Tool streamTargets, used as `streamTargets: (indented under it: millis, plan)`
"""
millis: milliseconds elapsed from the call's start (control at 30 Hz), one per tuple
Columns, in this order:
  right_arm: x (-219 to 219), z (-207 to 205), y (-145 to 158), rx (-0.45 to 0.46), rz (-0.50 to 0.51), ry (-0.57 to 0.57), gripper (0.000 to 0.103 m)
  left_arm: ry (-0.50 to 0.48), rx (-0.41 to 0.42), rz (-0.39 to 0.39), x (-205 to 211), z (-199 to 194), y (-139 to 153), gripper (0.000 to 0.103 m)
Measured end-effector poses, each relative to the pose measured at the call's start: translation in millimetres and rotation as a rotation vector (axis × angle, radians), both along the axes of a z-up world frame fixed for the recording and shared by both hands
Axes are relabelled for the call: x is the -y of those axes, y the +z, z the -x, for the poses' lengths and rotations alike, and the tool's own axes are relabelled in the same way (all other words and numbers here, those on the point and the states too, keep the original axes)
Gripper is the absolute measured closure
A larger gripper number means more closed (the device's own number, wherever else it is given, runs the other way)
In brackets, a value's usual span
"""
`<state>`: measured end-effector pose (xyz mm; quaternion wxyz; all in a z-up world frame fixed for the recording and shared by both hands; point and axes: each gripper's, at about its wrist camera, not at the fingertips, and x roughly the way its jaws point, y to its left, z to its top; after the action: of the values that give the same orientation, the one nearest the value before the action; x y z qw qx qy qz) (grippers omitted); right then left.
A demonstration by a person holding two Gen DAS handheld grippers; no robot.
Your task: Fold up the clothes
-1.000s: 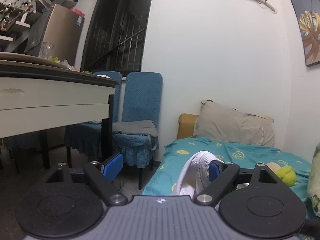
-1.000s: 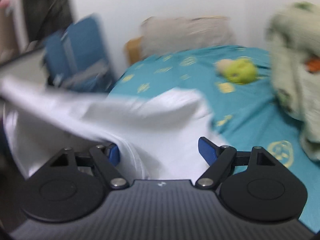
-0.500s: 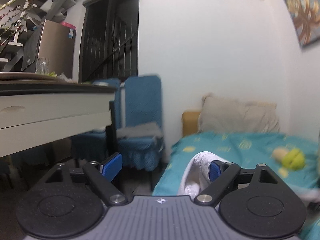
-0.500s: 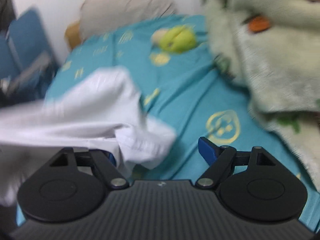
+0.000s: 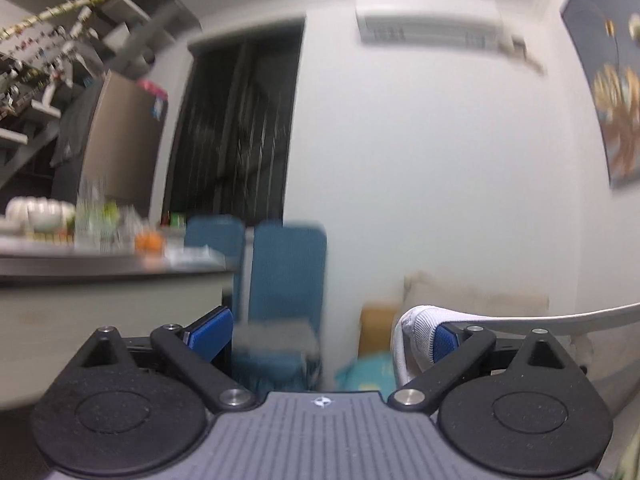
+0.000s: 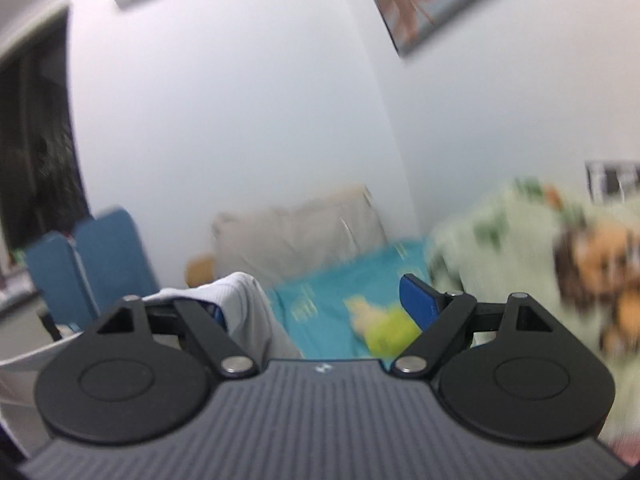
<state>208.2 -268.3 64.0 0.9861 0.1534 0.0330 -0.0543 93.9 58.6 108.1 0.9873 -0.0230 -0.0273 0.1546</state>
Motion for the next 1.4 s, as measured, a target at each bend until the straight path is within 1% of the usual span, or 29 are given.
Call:
streamTargets:
  millis: [100,167,267,333,400,433,533,600,700,767,833,933,1000,1033,1100,1167,1233,1333,1400]
  plan:
    - [2,22,64,0.097,0.033,0.027,0.02,-0.004,0.098,-0.007,-5,21,64,0.004]
    - [4,39,106,0.153,0.047,0.042,0.02,-0.019,0.146,-0.012,-9,38,106,0.004]
    - [11,71,167,0.205,0.05,0.071,0.02,-0.039,0.199,-0.03,-7,64,168,0.003]
    - [17,91,201,0.218,0.044,0.086,0.02,-0.065,0.224,-0.032,-6,84,202,0.003]
    - [20,111,231,0.231,0.067,0.092,0.02,-0.081,0.24,-0.032,-5,103,233,0.003]
    - [20,121,243,0.239,0.083,0.092,0.02,-0.083,0.242,-0.032,-4,111,246,0.003]
    - [21,148,272,0.258,0.124,0.082,0.02,-0.079,0.254,-0.069,7,137,278,0.003]
    - [25,156,284,0.265,0.135,0.081,0.02,-0.089,0.25,-0.087,14,146,294,0.003]
    - [29,154,288,0.239,0.151,0.088,0.019,-0.096,0.211,-0.109,24,142,308,0.003]
    - [30,146,288,0.216,0.161,0.092,0.019,-0.086,0.19,-0.129,27,127,310,0.003]
    - [30,125,282,0.194,0.171,0.091,0.019,-0.074,0.16,-0.148,30,103,309,0.003]
    - [30,94,273,0.161,0.186,0.089,0.019,-0.067,0.14,-0.18,34,55,304,0.003]
    - [29,68,263,0.134,0.195,0.085,0.019,-0.062,0.123,-0.195,36,11,292,0.003]
    - [28,47,253,0.111,0.197,0.079,0.019,-0.06,0.106,-0.201,39,-10,286,0.002]
    - [27,5,233,0.065,0.201,0.066,0.019,-0.062,0.063,-0.207,42,-59,262,0.002]
    - [27,-39,208,0.016,0.201,0.056,0.019,-0.067,0.007,-0.207,44,-110,227,0.002]
    - [30,-88,168,-0.047,0.187,0.057,0.019,-0.073,-0.05,-0.199,44,-162,186,0.002]
    - [36,-158,97,-0.133,0.168,0.059,0.02,-0.095,-0.132,-0.146,41,-240,111,0.002]
    - [37,-202,45,-0.193,0.158,0.059,0.02,-0.101,-0.189,-0.119,38,-288,54,0.002]
